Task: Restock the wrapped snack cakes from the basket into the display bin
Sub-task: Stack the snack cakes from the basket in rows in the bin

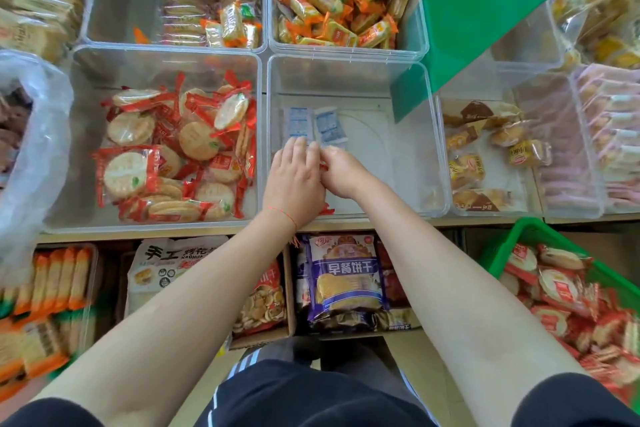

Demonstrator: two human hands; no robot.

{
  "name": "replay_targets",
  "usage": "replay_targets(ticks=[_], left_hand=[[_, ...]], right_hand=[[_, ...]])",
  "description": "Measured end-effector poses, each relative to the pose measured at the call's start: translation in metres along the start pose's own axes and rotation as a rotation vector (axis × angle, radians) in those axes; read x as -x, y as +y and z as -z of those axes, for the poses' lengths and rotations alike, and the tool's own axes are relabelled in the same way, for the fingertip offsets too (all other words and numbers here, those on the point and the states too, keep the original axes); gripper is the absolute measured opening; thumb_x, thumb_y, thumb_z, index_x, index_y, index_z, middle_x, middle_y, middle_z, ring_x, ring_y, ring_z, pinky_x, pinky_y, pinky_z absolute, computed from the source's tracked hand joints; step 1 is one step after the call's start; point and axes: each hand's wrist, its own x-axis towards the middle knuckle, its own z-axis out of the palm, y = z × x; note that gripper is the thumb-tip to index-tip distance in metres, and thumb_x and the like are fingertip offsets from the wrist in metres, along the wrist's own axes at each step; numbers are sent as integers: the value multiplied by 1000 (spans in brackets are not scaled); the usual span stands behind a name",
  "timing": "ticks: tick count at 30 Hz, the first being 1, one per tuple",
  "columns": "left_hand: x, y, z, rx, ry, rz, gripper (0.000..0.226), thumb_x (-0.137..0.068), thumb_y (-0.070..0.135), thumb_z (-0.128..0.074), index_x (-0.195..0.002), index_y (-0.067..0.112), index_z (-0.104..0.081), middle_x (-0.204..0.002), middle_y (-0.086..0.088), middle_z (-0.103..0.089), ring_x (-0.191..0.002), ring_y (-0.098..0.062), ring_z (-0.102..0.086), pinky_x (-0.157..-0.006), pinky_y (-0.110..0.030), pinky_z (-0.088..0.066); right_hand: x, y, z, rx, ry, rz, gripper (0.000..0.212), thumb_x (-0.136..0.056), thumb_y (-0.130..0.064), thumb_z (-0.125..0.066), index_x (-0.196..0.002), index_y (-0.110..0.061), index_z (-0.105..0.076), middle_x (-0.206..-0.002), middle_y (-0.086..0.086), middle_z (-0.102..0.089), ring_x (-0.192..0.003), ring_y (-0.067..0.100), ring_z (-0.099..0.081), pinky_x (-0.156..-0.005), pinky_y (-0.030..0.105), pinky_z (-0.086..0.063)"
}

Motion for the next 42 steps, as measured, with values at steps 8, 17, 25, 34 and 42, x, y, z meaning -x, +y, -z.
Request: replay_targets(ticks=[8, 17, 25, 34, 42], left_hand=[[-6, 0, -5, -144, -110, 8, 36, -87, 31, -40, -115, 17, -57, -115, -5, -59, -110, -26, -50, -97, -40, -36], [-14, 75, 28, 114, 92, -183, 25, -87, 20, -50, -105, 13, -65, -102, -5, -65, -92, -27, -58, -78, -36, -43], [-8, 254, -12, 233, -351, -411, 23, -91, 31, -46, -95, 22, -66, -92, 0, -68, -85, -24, -62, -71, -33, -53], [14, 359, -121, 232, -884, -304, 22, -90, 27, -51, -100, 24, -70, -107, 1, -70, -100, -19, -63, -89, -31, -50], [18, 408, -162, 354, -981, -30, 18, -88, 24, -54, -92, 14, -69, -87, -8, -70, -75, -23, -66, -64, -26, -49]], right_hand=[[25, 14, 10, -269, 172, -186, 51, -87, 1, -42, -131, -18, -58, -133, 4, -57, -116, 17, -55, -97, 28, -44], [128, 66, 59, -367, 953, -264, 24, -88, -4, -45, -91, -16, -66, -81, -8, -63, -73, 6, -57, -60, 14, -40], [237, 212, 47, -468, 981, -730, 14, -87, -6, -47, -95, -14, -55, -97, 8, -60, -87, 28, -56, -68, 33, -41], [327, 358, 10, -328, 825, -1250, 55, -81, -15, -70, -129, -6, -44, -137, 19, -43, -125, 36, -44, -100, 46, -45], [372, 418, -18, -42, 261, -1271, 55, -89, -28, -64, -138, -14, -43, -148, 10, -38, -137, 30, -30, -108, 45, -32]])
